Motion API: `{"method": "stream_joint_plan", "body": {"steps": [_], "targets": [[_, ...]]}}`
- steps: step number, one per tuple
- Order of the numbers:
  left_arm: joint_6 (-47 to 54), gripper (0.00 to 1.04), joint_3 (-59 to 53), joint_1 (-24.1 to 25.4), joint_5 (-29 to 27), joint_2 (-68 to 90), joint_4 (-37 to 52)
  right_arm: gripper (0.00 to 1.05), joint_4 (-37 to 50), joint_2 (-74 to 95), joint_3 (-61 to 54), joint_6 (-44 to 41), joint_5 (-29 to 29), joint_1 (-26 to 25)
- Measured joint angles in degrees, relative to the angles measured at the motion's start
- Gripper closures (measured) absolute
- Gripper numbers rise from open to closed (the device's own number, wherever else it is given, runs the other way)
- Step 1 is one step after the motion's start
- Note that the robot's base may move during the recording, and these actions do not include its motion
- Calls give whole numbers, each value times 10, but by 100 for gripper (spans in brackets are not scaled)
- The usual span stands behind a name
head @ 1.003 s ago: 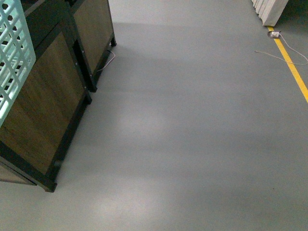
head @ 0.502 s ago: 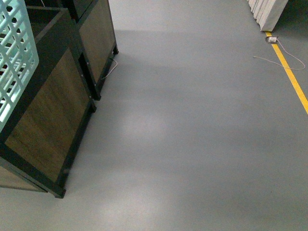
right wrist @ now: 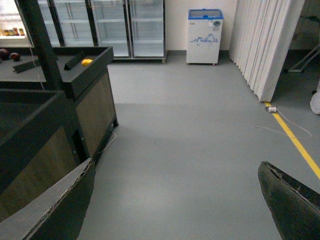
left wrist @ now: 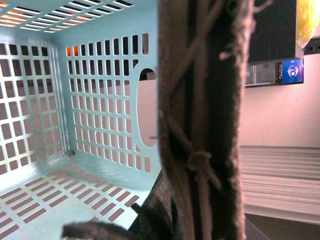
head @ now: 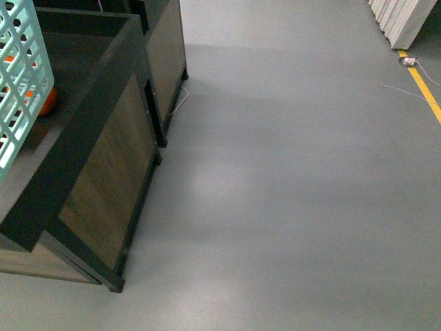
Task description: Pick lemon and mango into basket
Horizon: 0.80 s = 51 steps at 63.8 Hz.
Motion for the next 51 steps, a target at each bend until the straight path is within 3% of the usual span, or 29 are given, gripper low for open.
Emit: {"method": "stream_joint_plan", "body": {"steps": [51], "targets": [[0,100,1,0,-1,1,-1,9,0,0,0,0,-1,0]]}}
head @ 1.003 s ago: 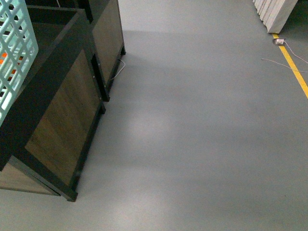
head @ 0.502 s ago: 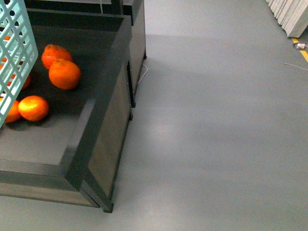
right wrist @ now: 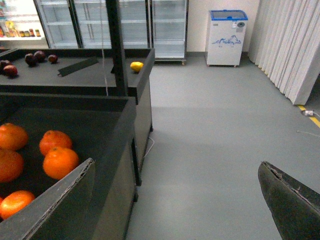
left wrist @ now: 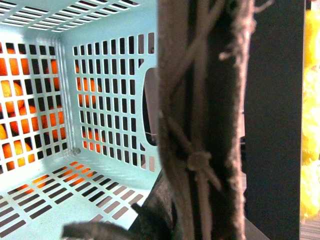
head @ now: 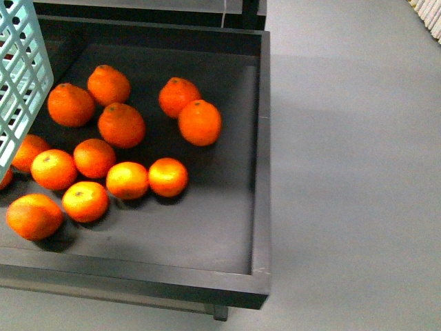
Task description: Pick lemon and mango into basket
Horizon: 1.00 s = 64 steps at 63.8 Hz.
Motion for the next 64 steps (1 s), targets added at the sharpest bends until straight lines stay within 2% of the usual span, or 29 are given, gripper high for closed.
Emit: {"method": "stream_joint_plan", "body": {"steps": [64], "targets": [[0,100,1,0,1,1,0,9,0,0,0,0,2,0]]}}
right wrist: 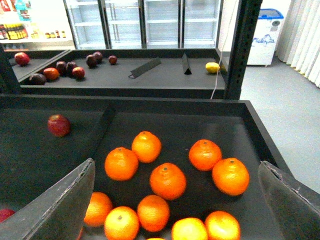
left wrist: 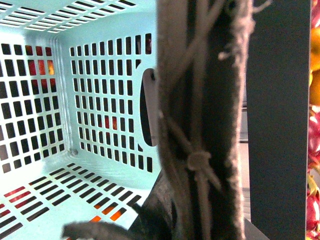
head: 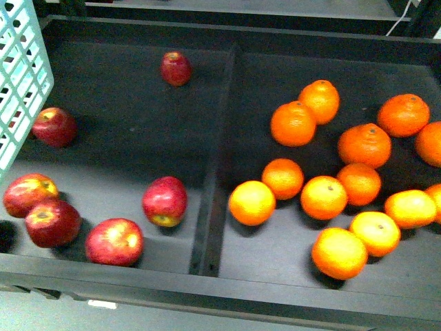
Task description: Pick lemon and mango into basket
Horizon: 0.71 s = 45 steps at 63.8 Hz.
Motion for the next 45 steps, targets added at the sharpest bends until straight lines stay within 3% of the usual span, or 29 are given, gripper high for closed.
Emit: {"method": "stream_joint_plan", "body": {"steps": [45], "targets": [[1,100,0,0,-2,-1,0,9,0,0,0,0,-2,0]]}}
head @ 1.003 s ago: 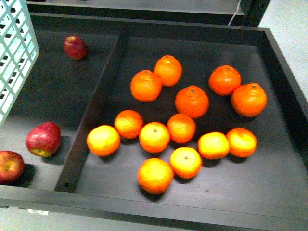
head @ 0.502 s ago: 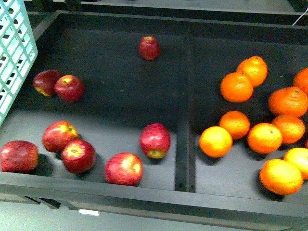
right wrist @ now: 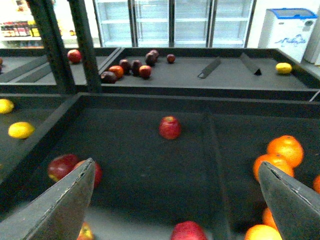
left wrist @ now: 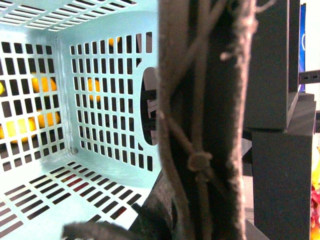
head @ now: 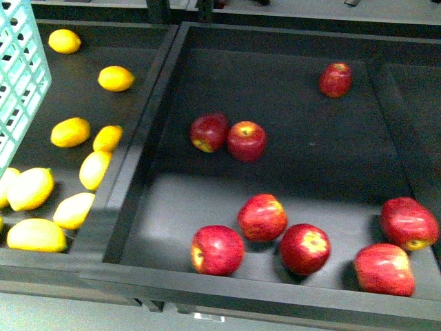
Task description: Pick lemon and mango into basket
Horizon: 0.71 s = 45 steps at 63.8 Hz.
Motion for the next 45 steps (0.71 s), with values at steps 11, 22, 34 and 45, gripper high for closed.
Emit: {"method": "stream_joint_plan", "body": {"steps": [11,22,34,45], "targets": [[0,100,0,0,2,0,0,9,0,0,0,0,1,0],[0,100,0,0,0,-1,0,9,0,0,0,0,1,0],[0,100,0,0,3,-1,0,9,0,1,0,0,1,0],[0,100,0,0,0,0,0,9,0,0,0,0,1,0]]}}
